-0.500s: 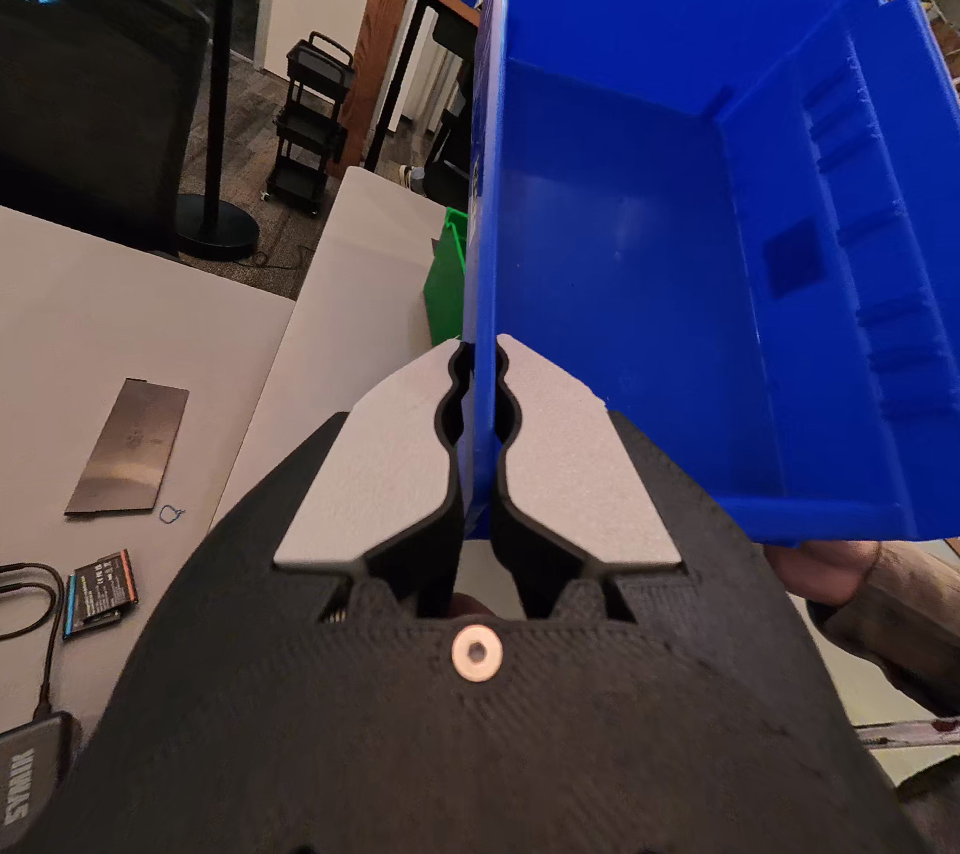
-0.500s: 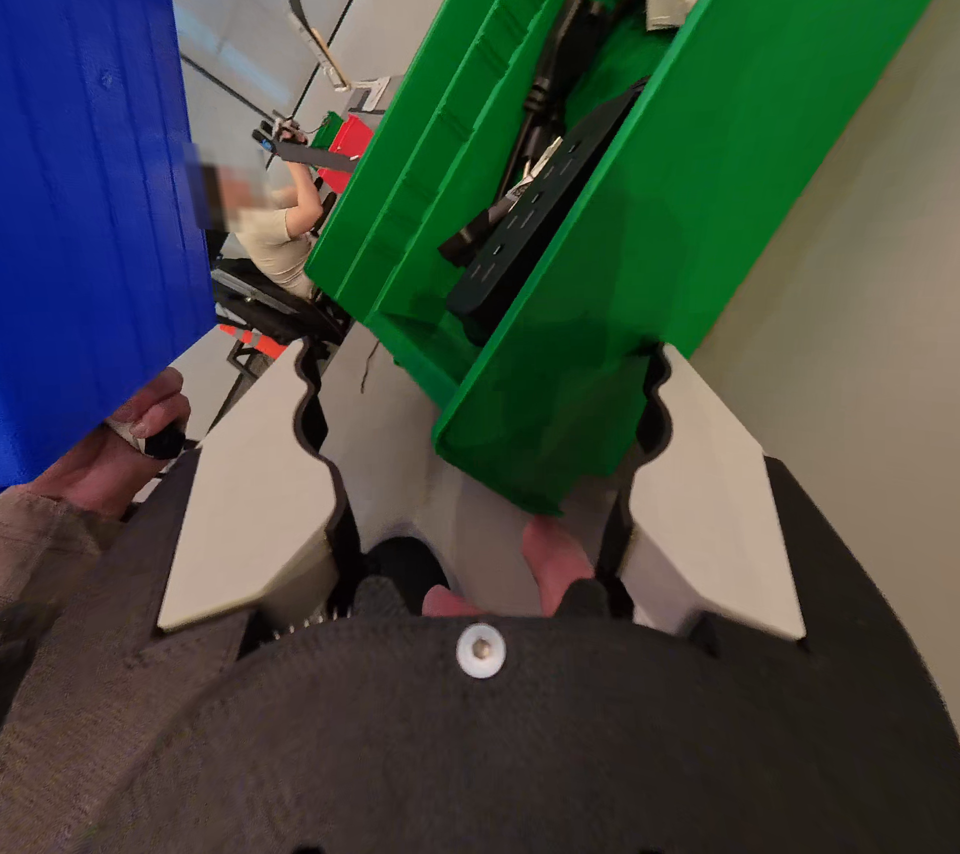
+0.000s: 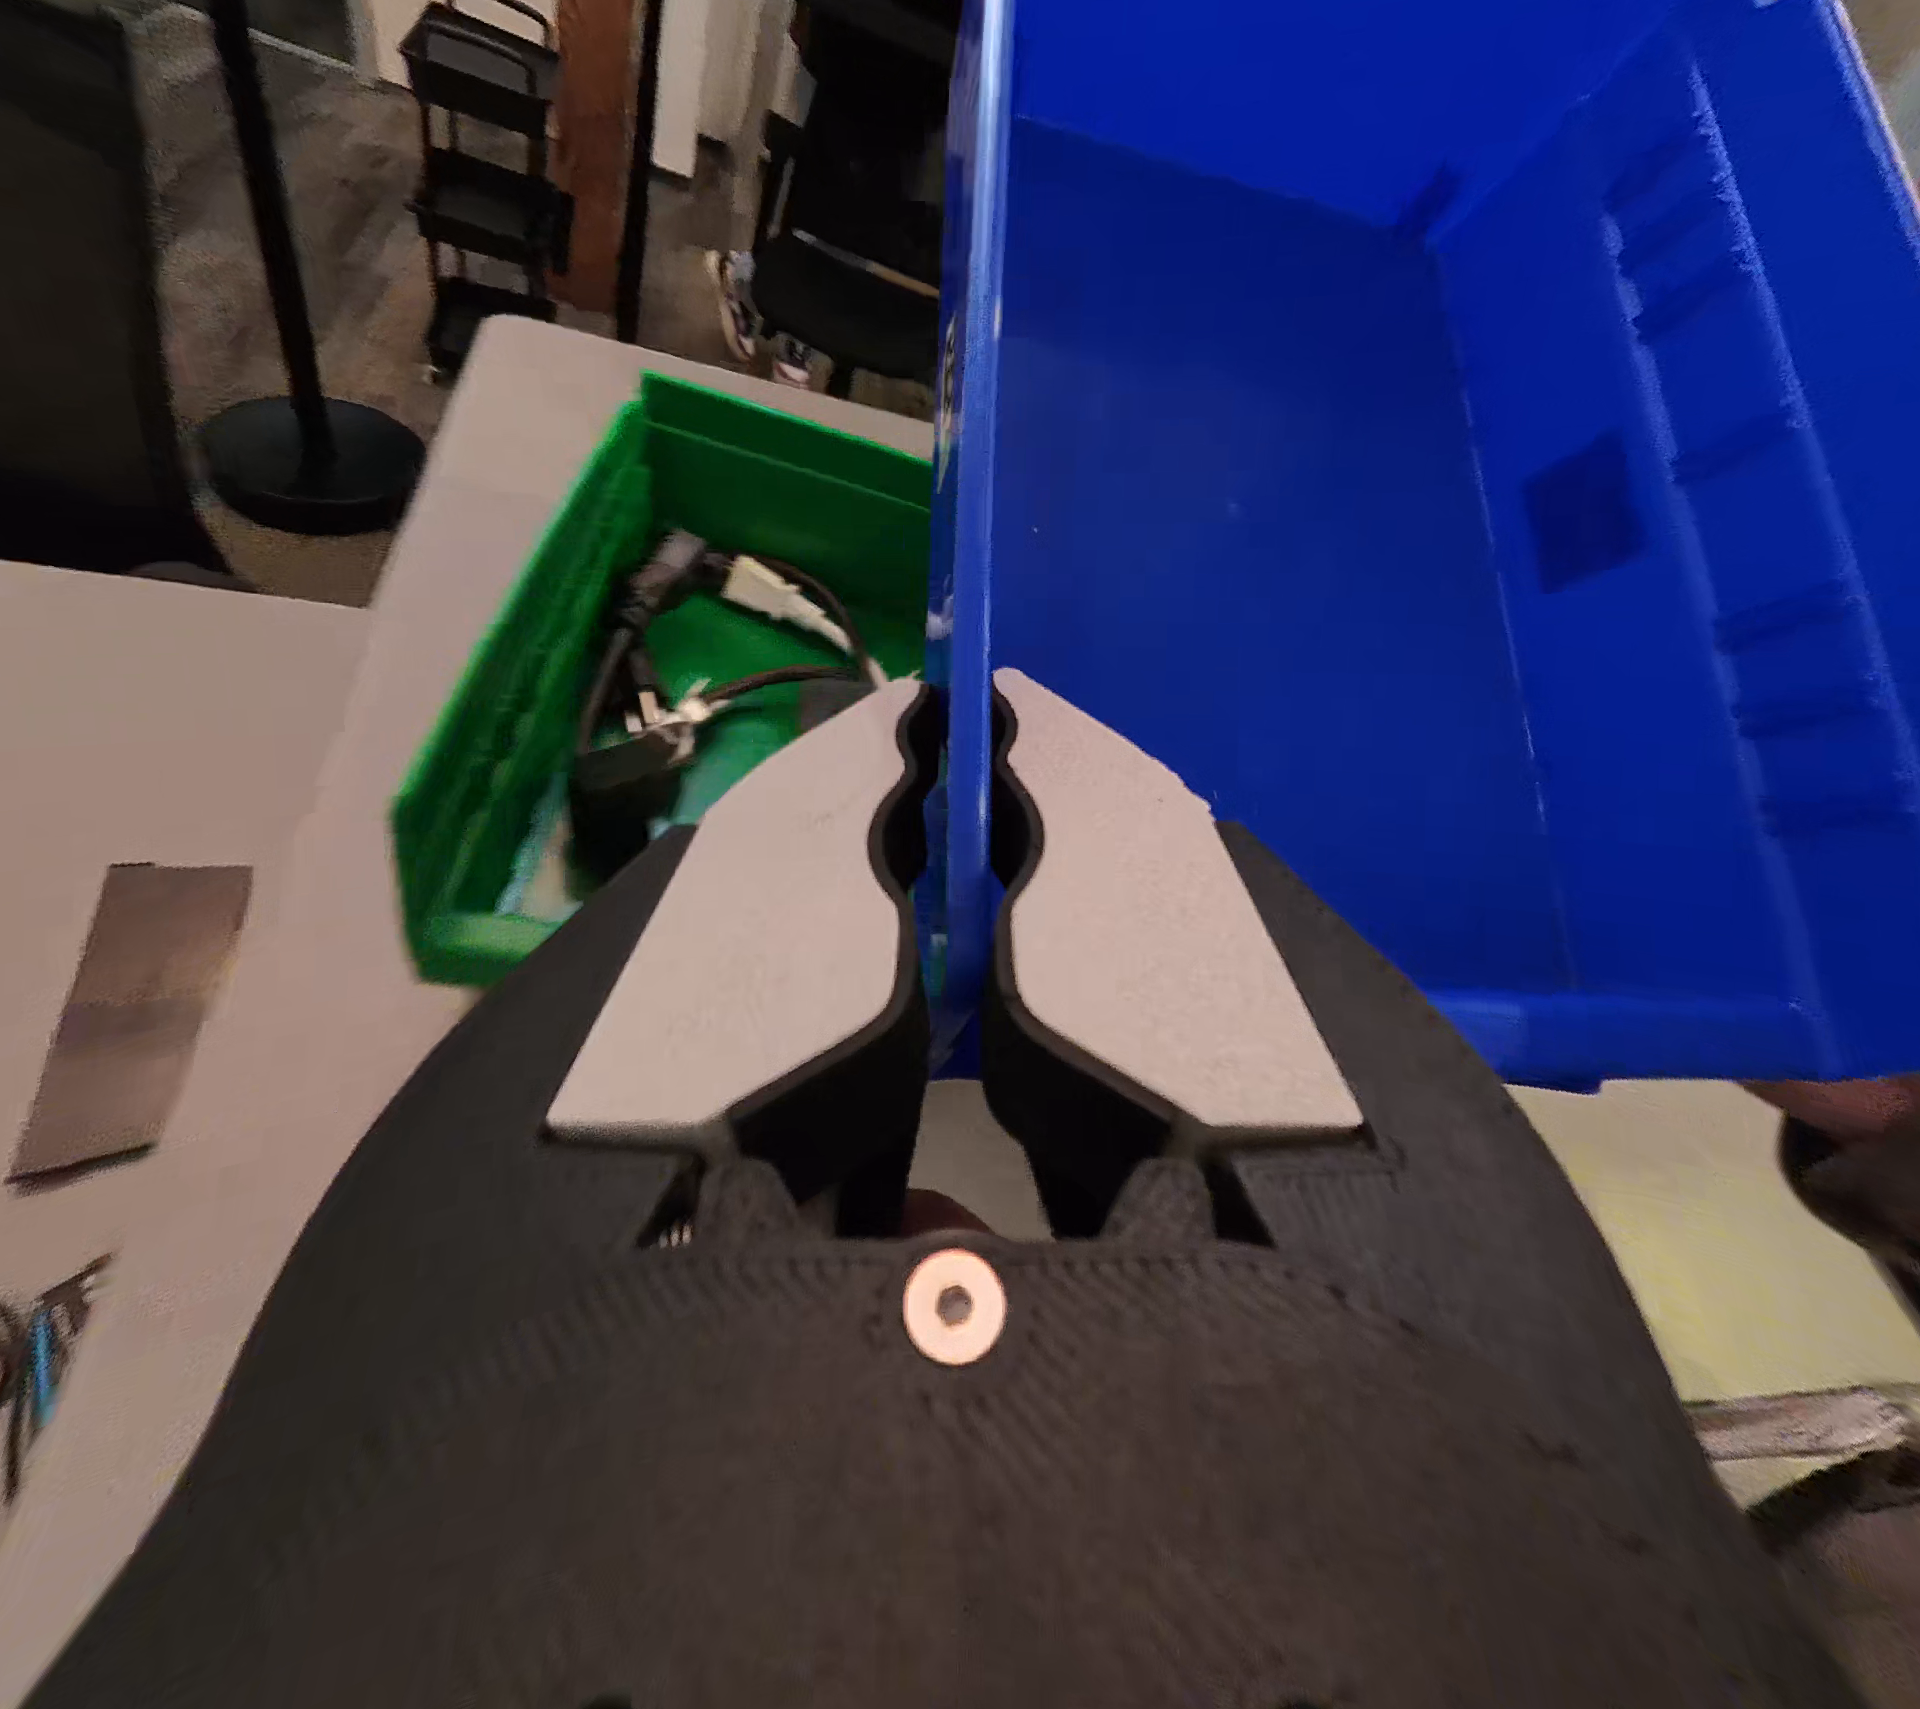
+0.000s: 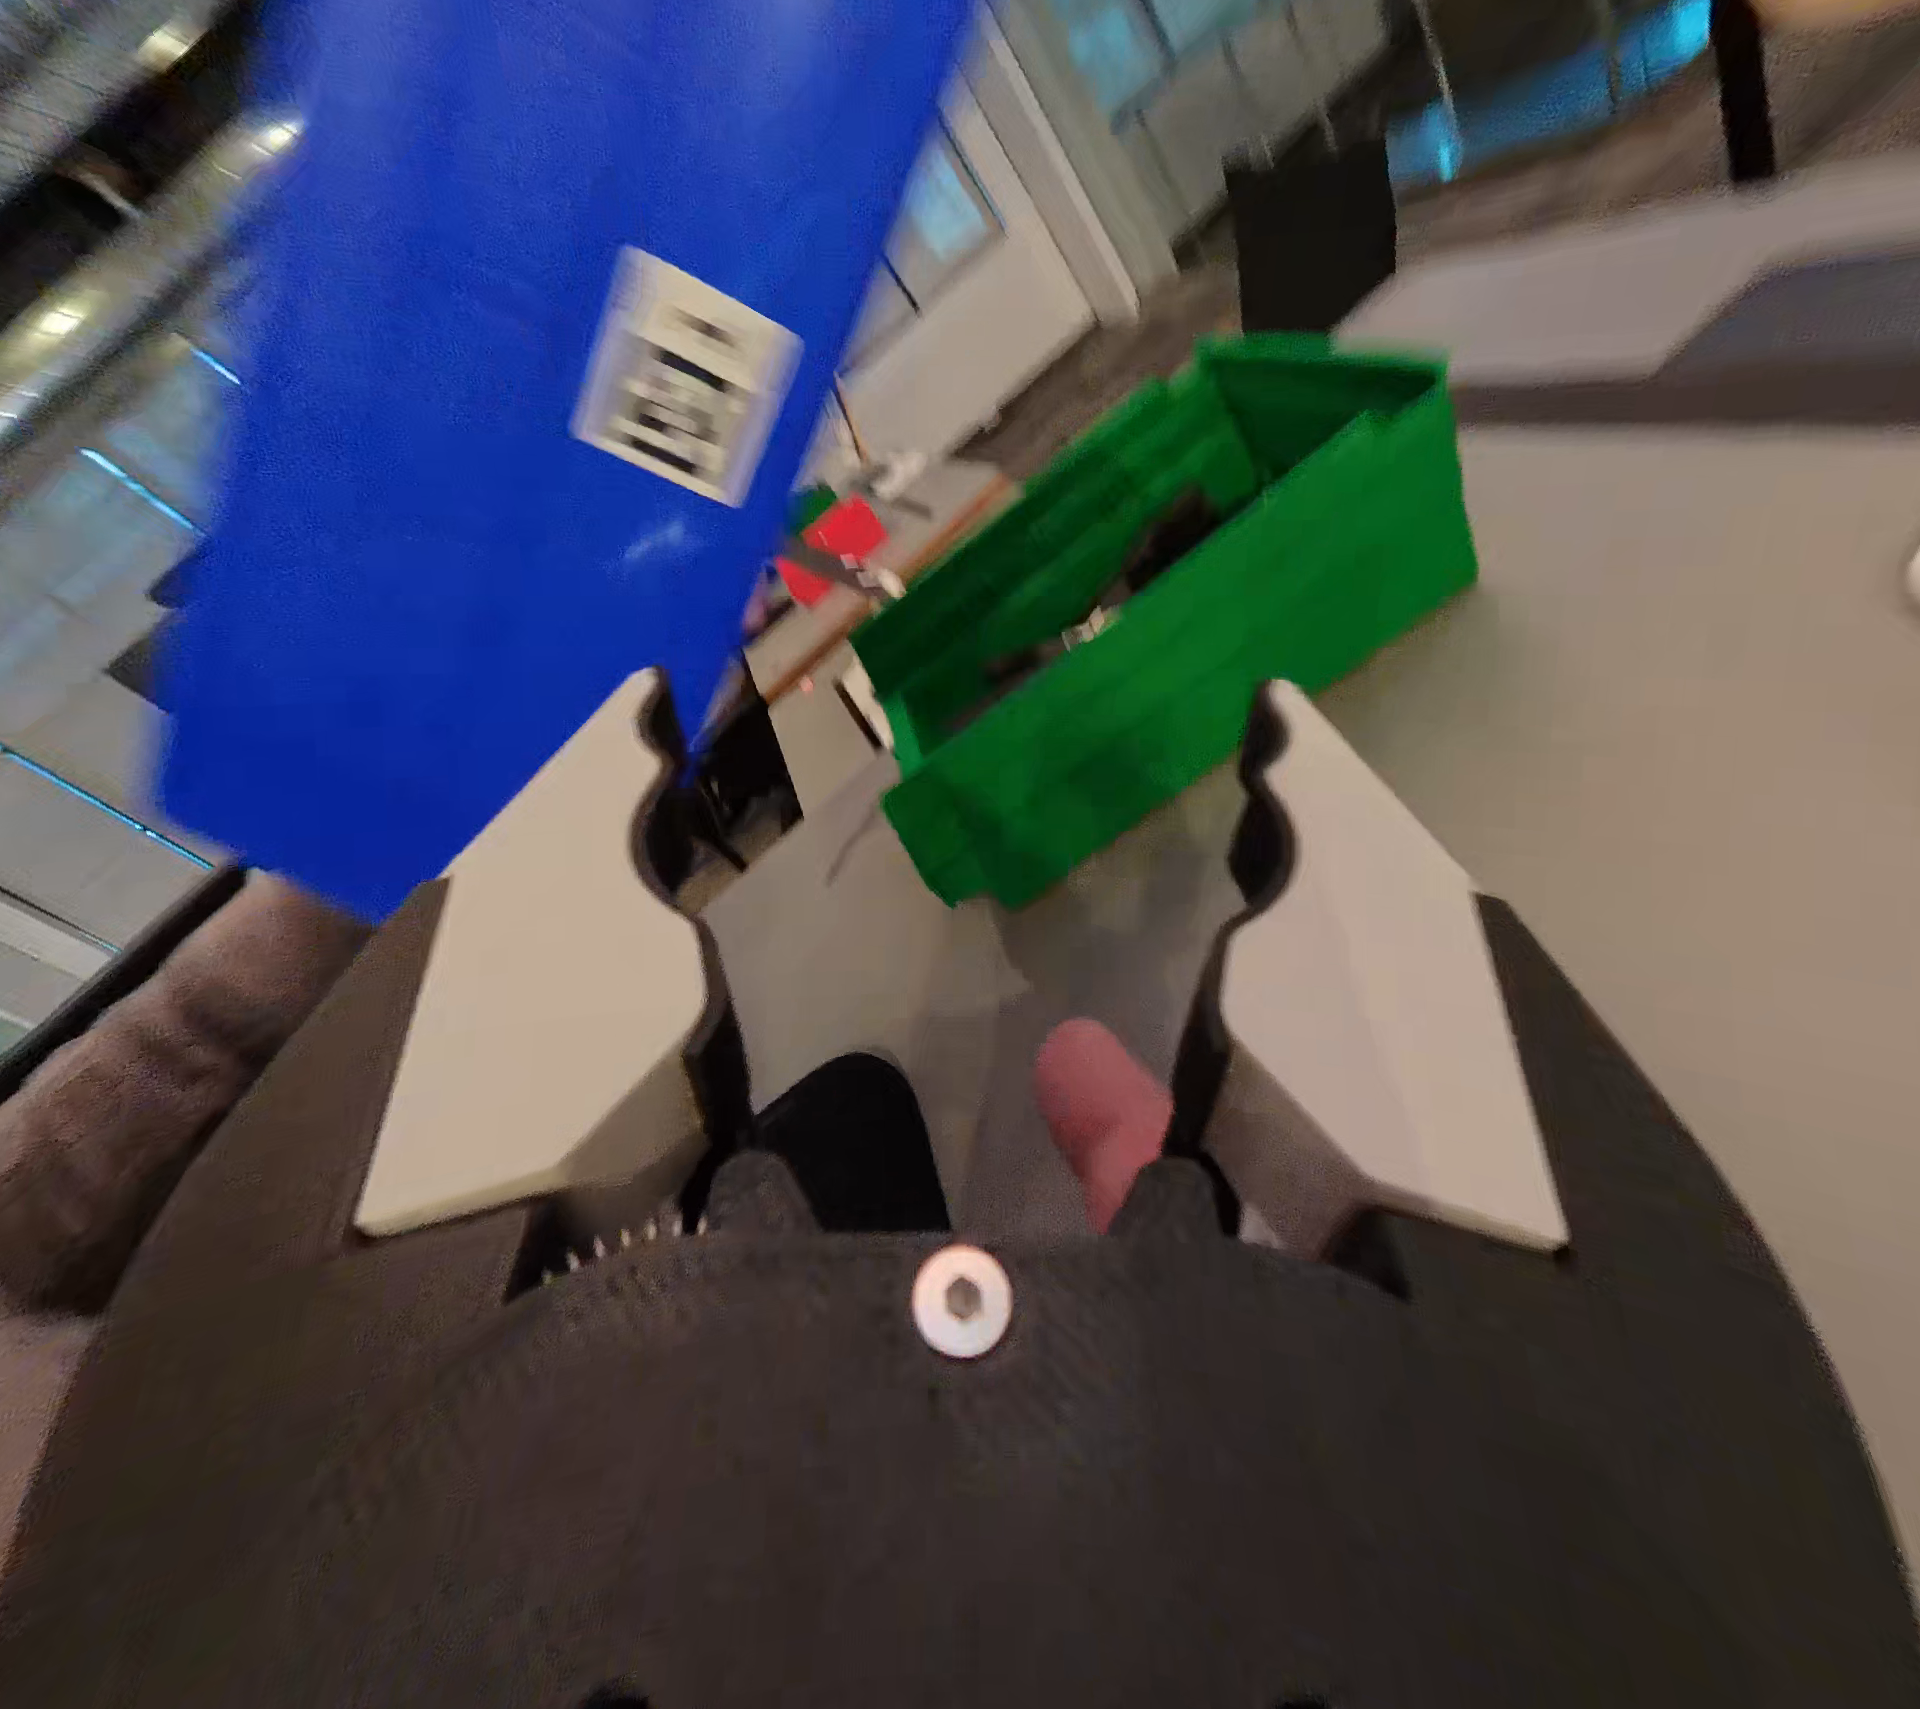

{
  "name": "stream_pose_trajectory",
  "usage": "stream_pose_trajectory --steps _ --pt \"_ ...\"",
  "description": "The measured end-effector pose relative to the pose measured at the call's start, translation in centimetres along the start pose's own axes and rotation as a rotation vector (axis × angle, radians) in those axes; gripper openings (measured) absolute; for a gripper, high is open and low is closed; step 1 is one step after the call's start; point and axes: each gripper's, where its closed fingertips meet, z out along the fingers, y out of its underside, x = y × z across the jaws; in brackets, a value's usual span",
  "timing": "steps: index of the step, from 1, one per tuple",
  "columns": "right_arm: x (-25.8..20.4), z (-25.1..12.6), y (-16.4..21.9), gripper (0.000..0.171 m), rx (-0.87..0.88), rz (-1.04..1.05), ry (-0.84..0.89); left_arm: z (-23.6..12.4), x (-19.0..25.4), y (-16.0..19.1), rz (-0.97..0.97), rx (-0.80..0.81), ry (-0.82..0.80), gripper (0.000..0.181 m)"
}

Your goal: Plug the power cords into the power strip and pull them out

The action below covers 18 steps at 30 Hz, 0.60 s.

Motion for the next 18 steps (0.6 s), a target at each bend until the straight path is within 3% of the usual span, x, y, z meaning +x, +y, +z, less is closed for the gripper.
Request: stream_pose_trajectory --steps 1,3,9,12,18 --pt "-1.5 -2.4 -1.6 0.091 0.06 -0.043 -0.041 1.3 1.6 0.3 0.015 -0.023 0.019 0.005" --pt "-3.9 -7.1 -3.6 0.087 0.152 -0.11 -0.075 4.0 5.2 1.2 0.062 -0.073 0.06 0.005" --pt "-5.6 -16.0 -2.3 0.104 0.171 -0.182 0.123 11.9 17.5 6.9 0.203 -0.266 0.258 0.005" --pt "-3.2 -19.7 -1.2 0.119 0.169 -0.118 0.285 15.5 22.5 10.8 0.257 -0.348 0.343 0.005" --pt "4.7 -27.1 0.2 0.127 0.145 -0.008 0.627 22.1 30.7 18.2 0.283 -0.475 0.436 0.006"
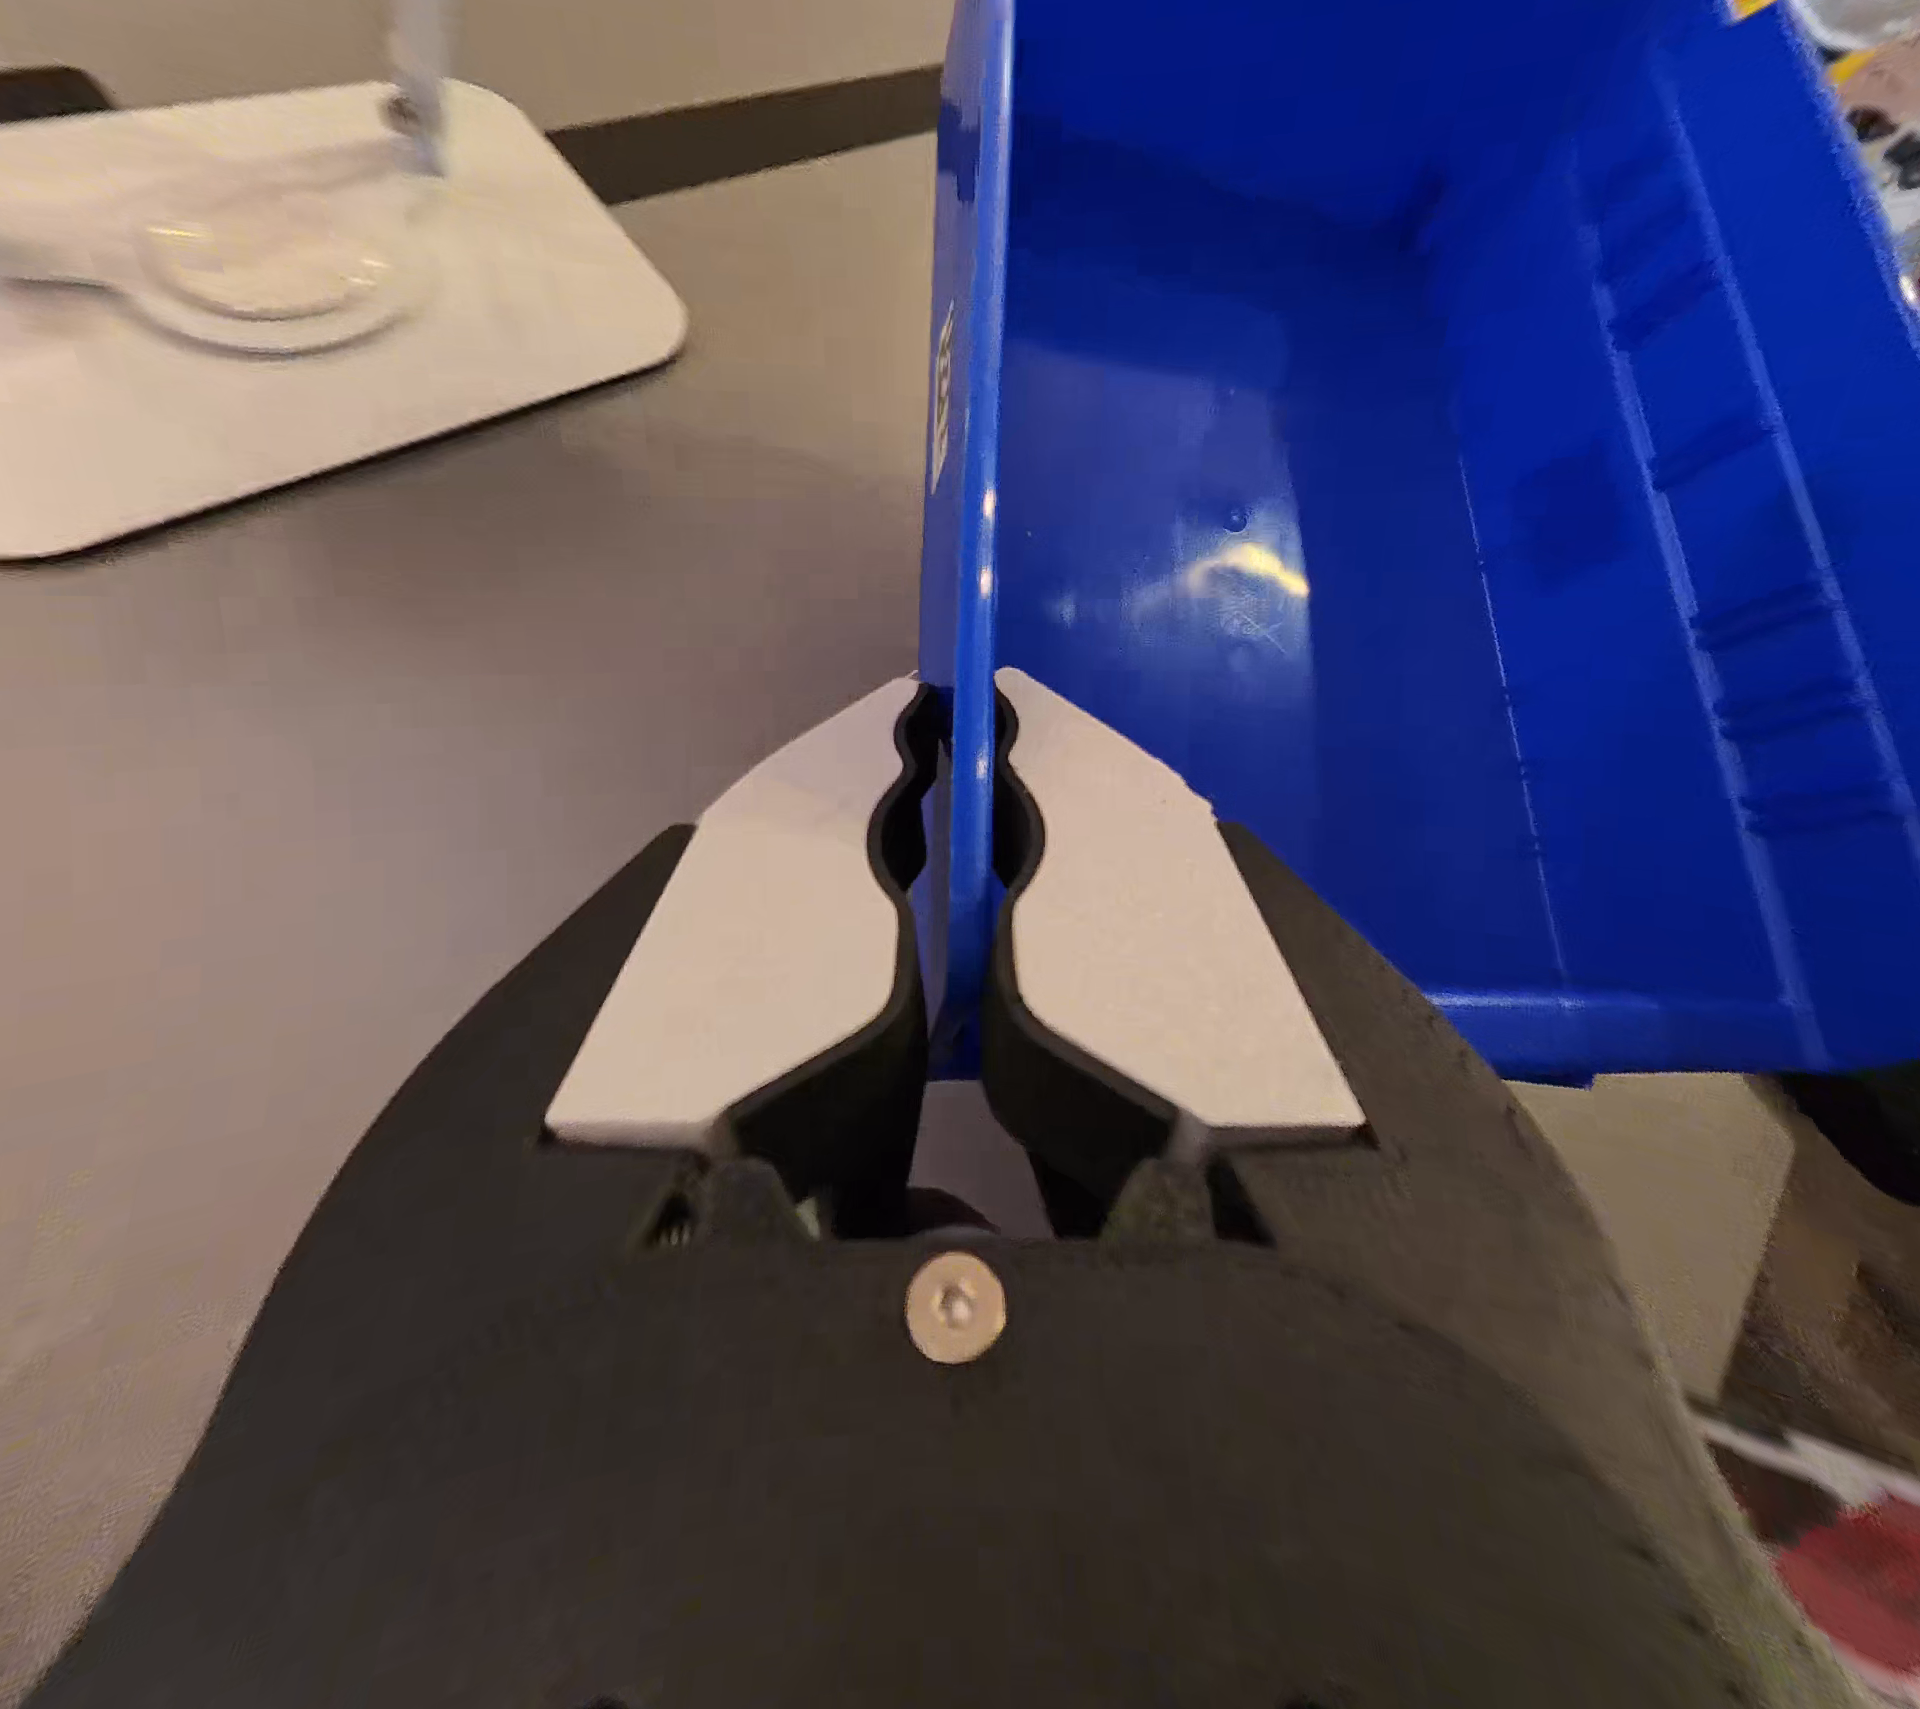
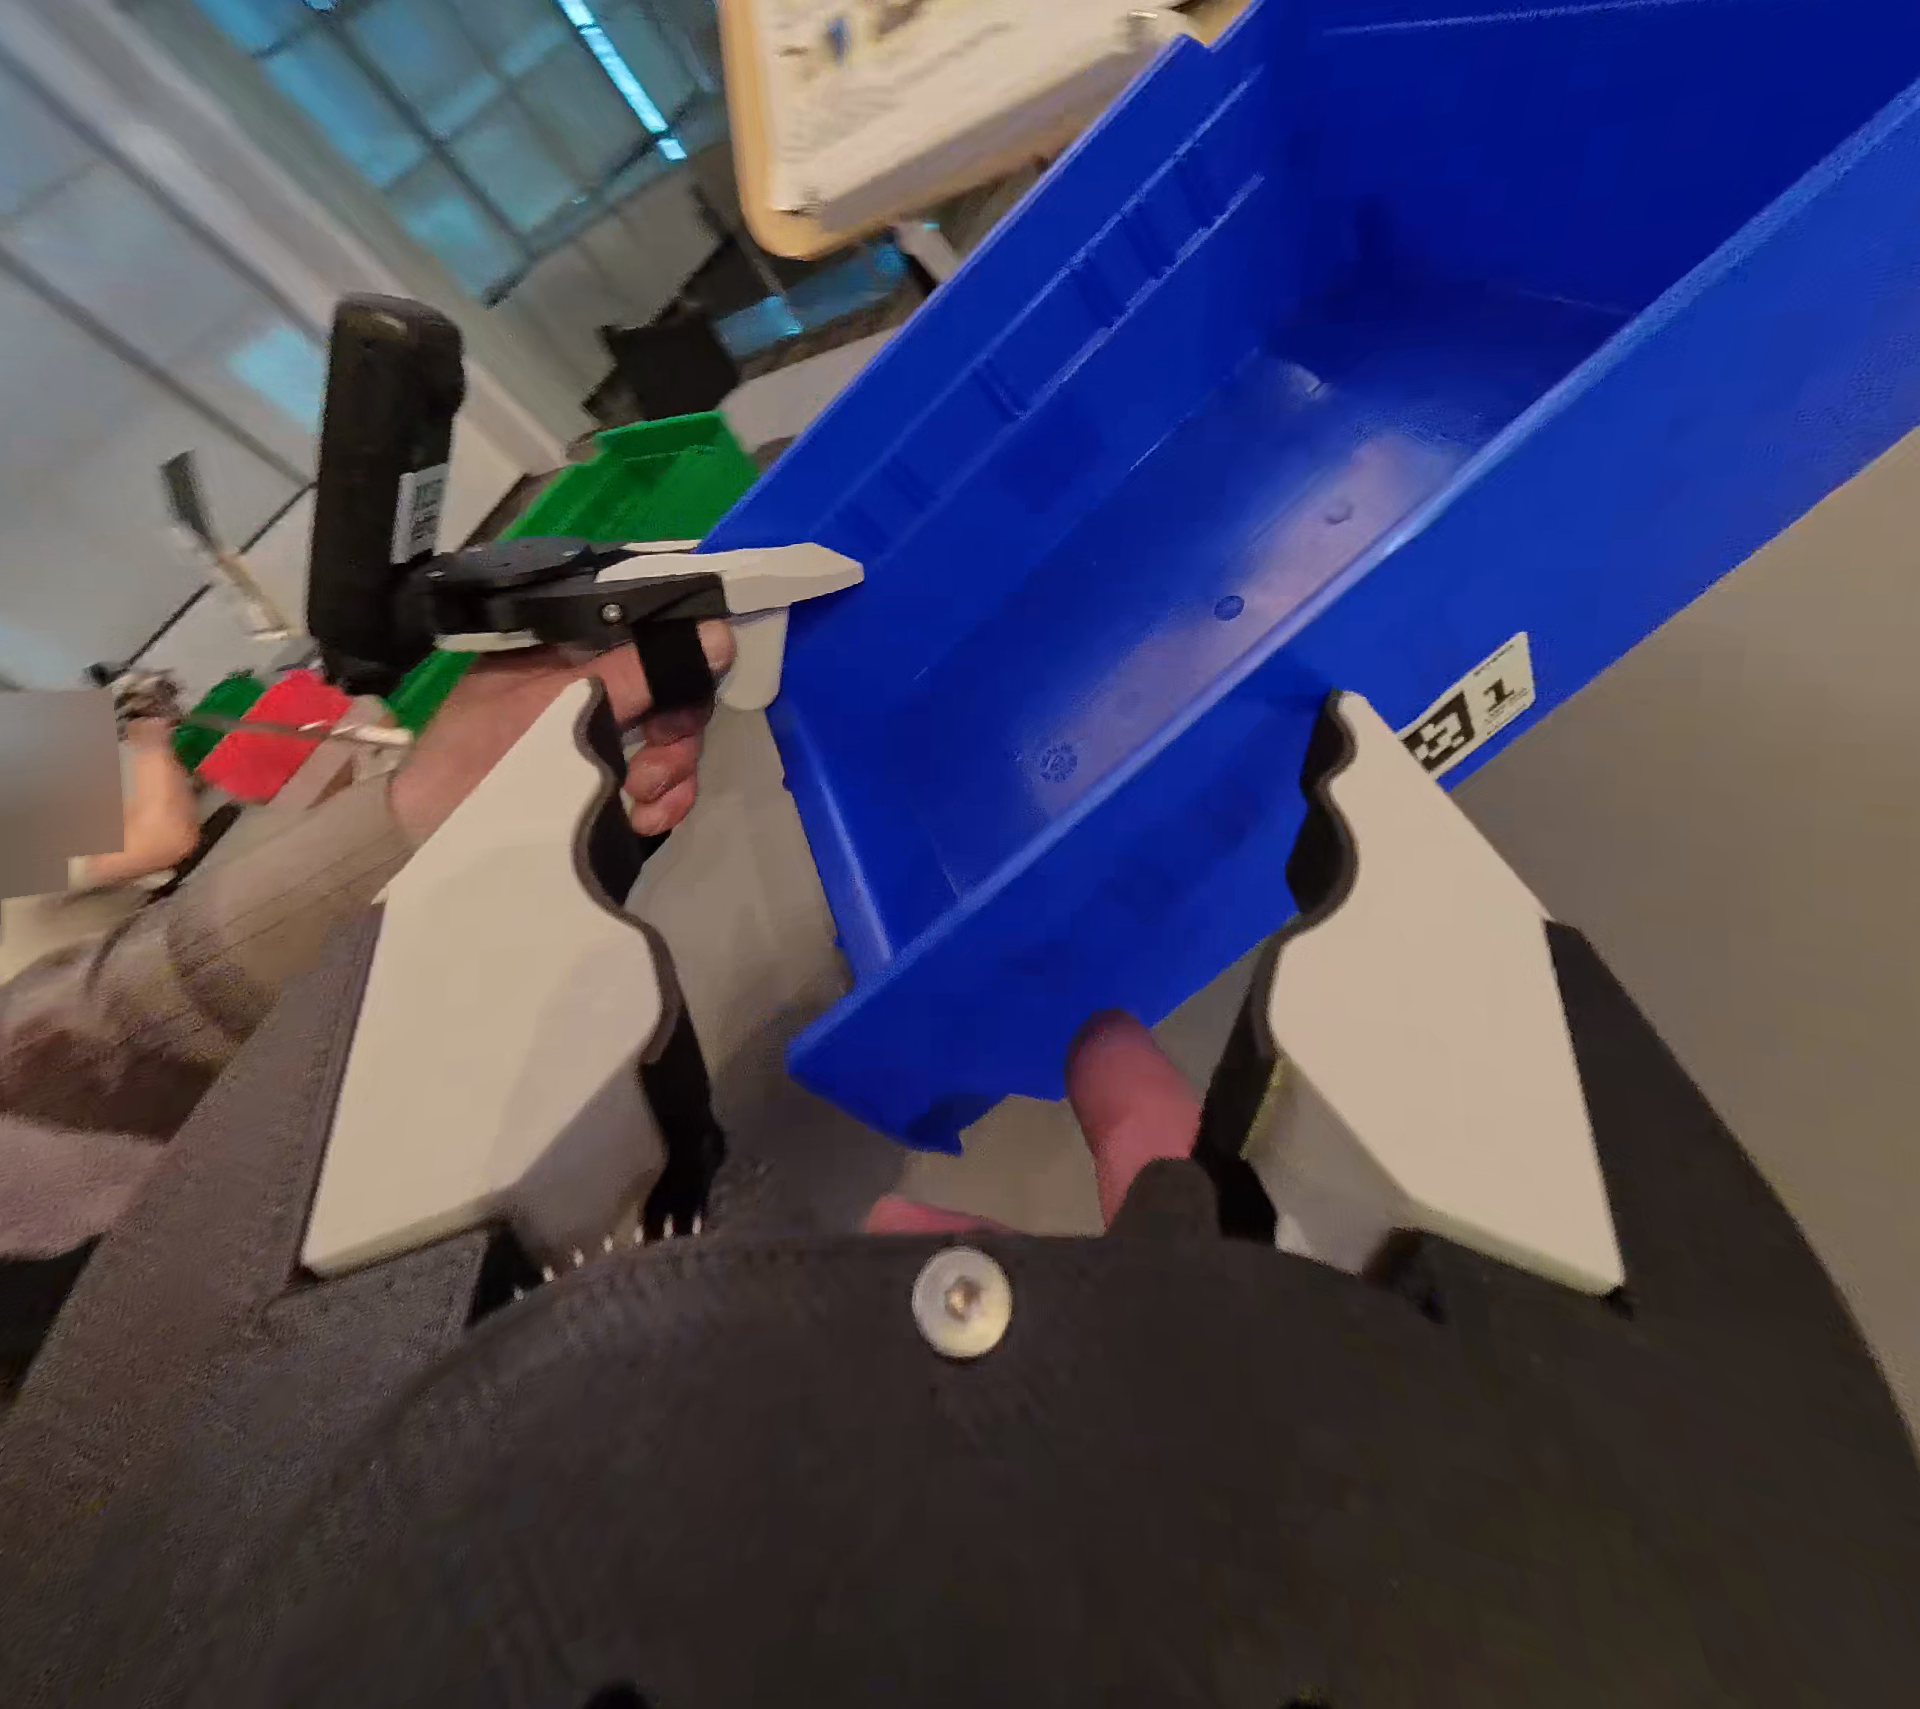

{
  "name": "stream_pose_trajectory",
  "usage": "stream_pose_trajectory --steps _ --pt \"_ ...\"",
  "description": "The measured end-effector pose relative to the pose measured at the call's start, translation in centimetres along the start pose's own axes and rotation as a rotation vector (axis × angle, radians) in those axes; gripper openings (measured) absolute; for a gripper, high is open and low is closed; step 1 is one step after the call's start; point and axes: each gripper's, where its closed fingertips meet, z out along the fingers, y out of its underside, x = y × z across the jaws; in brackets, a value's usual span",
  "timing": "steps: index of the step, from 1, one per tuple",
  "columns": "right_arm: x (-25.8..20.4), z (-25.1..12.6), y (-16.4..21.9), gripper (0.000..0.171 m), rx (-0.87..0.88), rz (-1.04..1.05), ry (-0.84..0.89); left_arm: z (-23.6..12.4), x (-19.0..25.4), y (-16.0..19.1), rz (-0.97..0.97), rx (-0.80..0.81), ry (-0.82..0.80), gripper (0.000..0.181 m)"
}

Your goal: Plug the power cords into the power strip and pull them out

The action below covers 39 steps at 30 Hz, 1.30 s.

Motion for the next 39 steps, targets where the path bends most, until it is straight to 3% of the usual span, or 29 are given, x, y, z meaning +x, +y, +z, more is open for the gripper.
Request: stream_pose_trajectory --steps 4,8,12,14,17,22,26,30,36,39 --pt "7.3 -0.1 0.8 0.139 -0.045 0.012 0.177 6.7 3.4 0.7 -0.026 -0.084 0.044 0.009" --pt "13.6 -0.5 0.7 0.127 -0.074 0.046 0.263 11.4 5.7 1.0 -0.05 -0.118 0.07 0.017" --pt "17.9 -1.0 0.0 0.118 -0.137 -0.023 0.328 13.8 8.3 0.4 -0.049 -0.112 0.125 0.029" --pt "19.9 -1.3 -0.9 0.109 -0.151 -0.033 0.34 14.5 9.9 0.3 -0.079 -0.126 0.169 0.044" --pt "23.4 -2.0 -2.2 0.094 -0.197 -0.092 0.399 15.5 12.4 0.3 -0.067 -0.153 0.221 0.054" --pt "29.6 -3.3 -4.4 0.06 -0.256 -0.229 0.516 17.2 17.2 -0.5 -0.214 -0.14 0.357 0.073" --pt "34.0 -4.3 -6.3 0.029 -0.304 -0.275 0.548 18.5 19.7 -1.0 -0.37 -0.128 0.449 0.069" --pt "37.7 -4.4 -8.3 0.006 -0.326 -0.326 0.562 20.8 21.5 -1.4 -0.391 -0.135 0.458 0.066" --pt "41.9 -3.6 -10.9 0.003 -0.369 -0.386 0.584 24.9 22.3 -3.5 -0.41 -0.133 0.437 0.063" --pt "43.2 -3.3 -11.7 0.014 -0.389 -0.418 0.607 26.1 22.3 -4.6 -0.412 -0.124 0.478 0.067"
